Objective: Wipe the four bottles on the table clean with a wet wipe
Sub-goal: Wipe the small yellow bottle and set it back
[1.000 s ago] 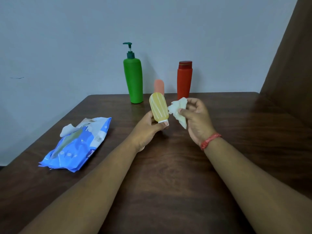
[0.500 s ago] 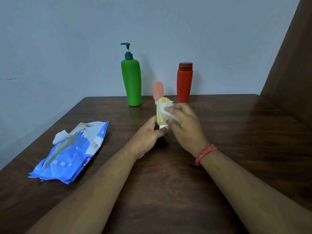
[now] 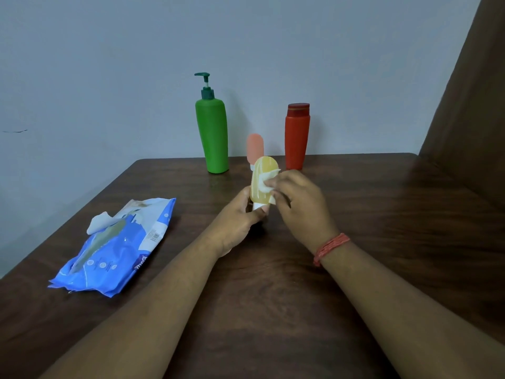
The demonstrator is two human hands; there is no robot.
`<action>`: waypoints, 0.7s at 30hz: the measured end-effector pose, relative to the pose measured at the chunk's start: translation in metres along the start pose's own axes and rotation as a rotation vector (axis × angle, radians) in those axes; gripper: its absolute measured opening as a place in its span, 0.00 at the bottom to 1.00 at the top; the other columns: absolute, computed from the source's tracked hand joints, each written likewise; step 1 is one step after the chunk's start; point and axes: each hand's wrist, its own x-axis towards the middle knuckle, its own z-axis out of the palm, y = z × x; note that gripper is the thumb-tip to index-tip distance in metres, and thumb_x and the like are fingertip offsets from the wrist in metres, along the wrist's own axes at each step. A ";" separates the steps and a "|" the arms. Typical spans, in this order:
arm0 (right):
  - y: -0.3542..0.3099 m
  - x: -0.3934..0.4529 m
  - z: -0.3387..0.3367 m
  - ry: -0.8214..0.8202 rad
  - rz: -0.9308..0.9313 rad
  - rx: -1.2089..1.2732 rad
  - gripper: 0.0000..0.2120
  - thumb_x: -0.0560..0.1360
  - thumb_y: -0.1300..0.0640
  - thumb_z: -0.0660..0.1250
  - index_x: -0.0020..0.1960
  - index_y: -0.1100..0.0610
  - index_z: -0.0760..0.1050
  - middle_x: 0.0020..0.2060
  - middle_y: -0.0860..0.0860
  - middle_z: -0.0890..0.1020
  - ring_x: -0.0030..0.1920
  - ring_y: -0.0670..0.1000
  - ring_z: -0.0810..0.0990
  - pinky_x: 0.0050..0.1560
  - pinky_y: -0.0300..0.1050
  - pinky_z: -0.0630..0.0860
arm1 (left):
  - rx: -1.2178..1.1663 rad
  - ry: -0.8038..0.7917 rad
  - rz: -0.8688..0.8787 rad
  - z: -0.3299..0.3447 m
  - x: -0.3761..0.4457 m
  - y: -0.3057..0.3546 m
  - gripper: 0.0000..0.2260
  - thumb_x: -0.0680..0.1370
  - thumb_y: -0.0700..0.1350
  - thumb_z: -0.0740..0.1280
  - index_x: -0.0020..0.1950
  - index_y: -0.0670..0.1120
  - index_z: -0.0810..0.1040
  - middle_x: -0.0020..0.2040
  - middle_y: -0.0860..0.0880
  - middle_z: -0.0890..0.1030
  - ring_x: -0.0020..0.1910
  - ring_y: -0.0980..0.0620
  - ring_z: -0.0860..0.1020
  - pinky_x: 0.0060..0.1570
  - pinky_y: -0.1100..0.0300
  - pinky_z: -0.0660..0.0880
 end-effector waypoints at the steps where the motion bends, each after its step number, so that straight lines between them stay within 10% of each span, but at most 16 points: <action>1: 0.001 0.002 -0.002 0.042 0.021 -0.015 0.12 0.77 0.67 0.67 0.59 0.61 0.81 0.55 0.54 0.80 0.56 0.50 0.77 0.58 0.31 0.68 | 0.060 -0.031 0.003 0.001 0.000 0.000 0.21 0.81 0.48 0.68 0.73 0.56 0.70 0.65 0.54 0.78 0.66 0.54 0.74 0.72 0.48 0.68; 15: 0.018 0.003 -0.011 0.155 0.134 0.024 0.12 0.78 0.63 0.67 0.60 0.56 0.80 0.56 0.49 0.79 0.56 0.46 0.77 0.58 0.36 0.74 | 0.146 -0.183 0.005 0.000 -0.002 0.002 0.27 0.80 0.49 0.67 0.78 0.58 0.64 0.67 0.59 0.75 0.67 0.59 0.71 0.75 0.47 0.64; 21: 0.010 0.002 0.000 0.071 0.038 0.012 0.09 0.75 0.67 0.70 0.53 0.60 0.82 0.49 0.53 0.81 0.50 0.48 0.78 0.51 0.23 0.67 | 0.008 -0.102 0.015 -0.004 -0.001 0.002 0.23 0.81 0.45 0.67 0.76 0.55 0.67 0.60 0.56 0.79 0.59 0.60 0.75 0.73 0.50 0.67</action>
